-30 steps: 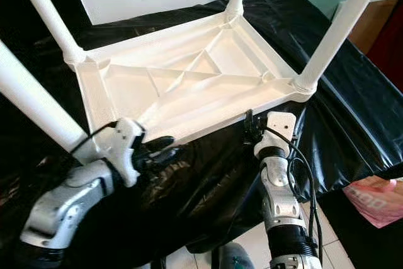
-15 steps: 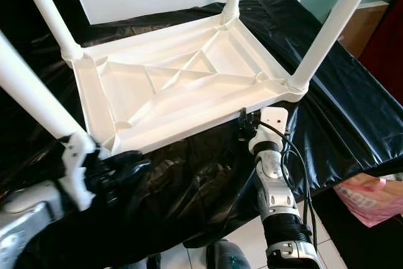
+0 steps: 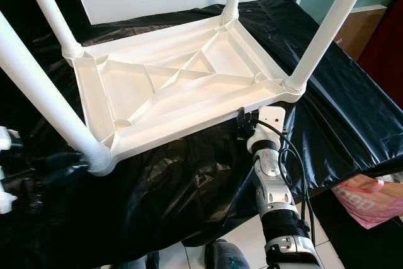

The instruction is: Building children table

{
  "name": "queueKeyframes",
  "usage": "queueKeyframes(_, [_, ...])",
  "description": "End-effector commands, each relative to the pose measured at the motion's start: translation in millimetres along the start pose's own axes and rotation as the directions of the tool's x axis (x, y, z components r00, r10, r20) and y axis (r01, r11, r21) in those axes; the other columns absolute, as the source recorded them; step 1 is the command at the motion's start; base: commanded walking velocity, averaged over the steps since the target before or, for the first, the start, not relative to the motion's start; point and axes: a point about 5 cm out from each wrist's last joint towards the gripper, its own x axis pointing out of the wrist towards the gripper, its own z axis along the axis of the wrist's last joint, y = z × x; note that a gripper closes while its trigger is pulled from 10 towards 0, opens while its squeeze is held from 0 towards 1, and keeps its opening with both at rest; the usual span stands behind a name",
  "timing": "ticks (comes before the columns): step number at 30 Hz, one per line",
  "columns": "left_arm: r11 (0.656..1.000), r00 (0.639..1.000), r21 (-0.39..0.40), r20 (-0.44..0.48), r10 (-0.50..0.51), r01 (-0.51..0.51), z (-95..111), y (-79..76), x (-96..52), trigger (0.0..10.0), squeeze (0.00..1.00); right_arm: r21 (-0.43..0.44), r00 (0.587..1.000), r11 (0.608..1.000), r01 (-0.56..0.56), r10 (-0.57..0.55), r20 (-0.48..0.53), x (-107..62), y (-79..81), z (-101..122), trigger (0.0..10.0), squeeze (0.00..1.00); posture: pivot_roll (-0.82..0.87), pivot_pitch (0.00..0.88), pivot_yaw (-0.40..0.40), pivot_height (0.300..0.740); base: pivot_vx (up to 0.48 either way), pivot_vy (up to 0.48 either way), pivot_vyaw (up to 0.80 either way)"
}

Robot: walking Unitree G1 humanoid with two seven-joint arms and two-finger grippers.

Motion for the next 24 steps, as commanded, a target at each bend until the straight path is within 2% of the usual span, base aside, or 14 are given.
queueKeyframes(1, [1.0,0.999,0.015,-0.035,-0.004,0.005,-3,6.1,-4.6,10.0,0.0,0.002,1.0,1.0,-0.001,0.001,-0.005,1.0,0.8,-2,10.0,0.0,0.15,0.135,-0.046,0.74,0.0,0.0,0.0])
queueKeyframes(6, [0.998,0.995,0.008,-0.077,0.057,-0.057,-10,19.9,-4.4,10.0,0.0,0.001,1.0,1.0,0.001,-0.001,-0.005,0.6,0.4,-2,10.0,0.0,0.14,0.131,-0.042,0.74,0.0,0.0,0.0])
queueKeyframes(8, [0.989,0.987,0.0,-0.063,0.147,-0.148,-11,36.6,6.7,10.0,0.0,0.002,1.0,1.0,0.005,-0.005,-0.005,0.1,-0.4,-3,10.0,0.0,0.13,0.129,-0.04,0.74,0.0,0.0,0.0])
queueKeyframes(9, [0.989,0.987,0.0,-0.063,0.147,-0.148,-11,36.6,6.7,10.0,0.0,0.002,1.0,1.0,0.005,-0.005,-0.005,0.1,-0.4,-3,10.0,0.0,0.13,0.129,-0.04,0.74,0.0,0.0,0.0])
queueKeyframes(11, [0.97,0.97,0.004,-0.004,0.244,-0.244,-7,53.3,22.6,10.0,0.0,0.004,1.0,1.0,0.003,-0.003,-0.007,-0.7,-0.1,-4,10.0,0.0,0.12,0.127,-0.039,0.74,0.0,0.0,0.0])
queueKeyframes(15, [0.954,0.953,0.016,0.052,0.297,-0.298,-2,63.5,33.7,10.0,0.0,0.007,1.0,1.0,0.002,-0.002,-0.01,-2.0,0.6,-5,10.0,0.0,0.12,0.126,-0.04,0.74,0.0,0.0,0.0])
queueKeyframes(18, [0.927,0.916,-0.003,0.147,0.372,-0.376,7,79.2,52.7,10.0,0.0,0.005,1.0,1.0,0.009,-0.009,-0.023,-4.3,2.2,-7,10.0,0.0,0.11,0.126,-0.034,0.74,0.0,0.0,0.0])
queueKeyframes(19, [0.927,0.916,-0.003,0.147,0.372,-0.376,7,79.2,52.7,10.0,0.0,0.005,1.0,1.0,0.009,-0.009,-0.023,-4.3,2.2,-7,10.0,0.0,0.11,0.126,-0.034,0.74,0.0,0.0,0.0])
queueKeyframes(21, [0.913,0.888,-0.044,0.218,0.405,-0.406,15,85.3,67.7,10.0,0.0,-0.002,0.999,1.0,0.01,-0.01,-0.032,-4.8,3.8,-8,10.0,0.0,0.09,0.125,-0.032,0.74,0.0,0.0,0.0])
queueKeyframes(22, [0.913,0.888,-0.044,0.218,0.405,-0.406,15,85.3,67.7,10.0,0.0,-0.002,0.999,1.0,0.01,-0.01,-0.032,-4.8,3.8,-8,10.0,0.0,0.09,0.125,-0.032,0.74,0.0,0.0,0.0])
queueKeyframes(24, [0.905,0.869,-0.062,0.259,0.422,-0.421,20,88.5,78.8,10.0,0.0,-0.013,0.999,1.0,0.013,-0.014,-0.036,-4.6,4.4,-8,10.0,0.0,0.08,0.128,-0.03,0.74,0.0,0.0,0.0])
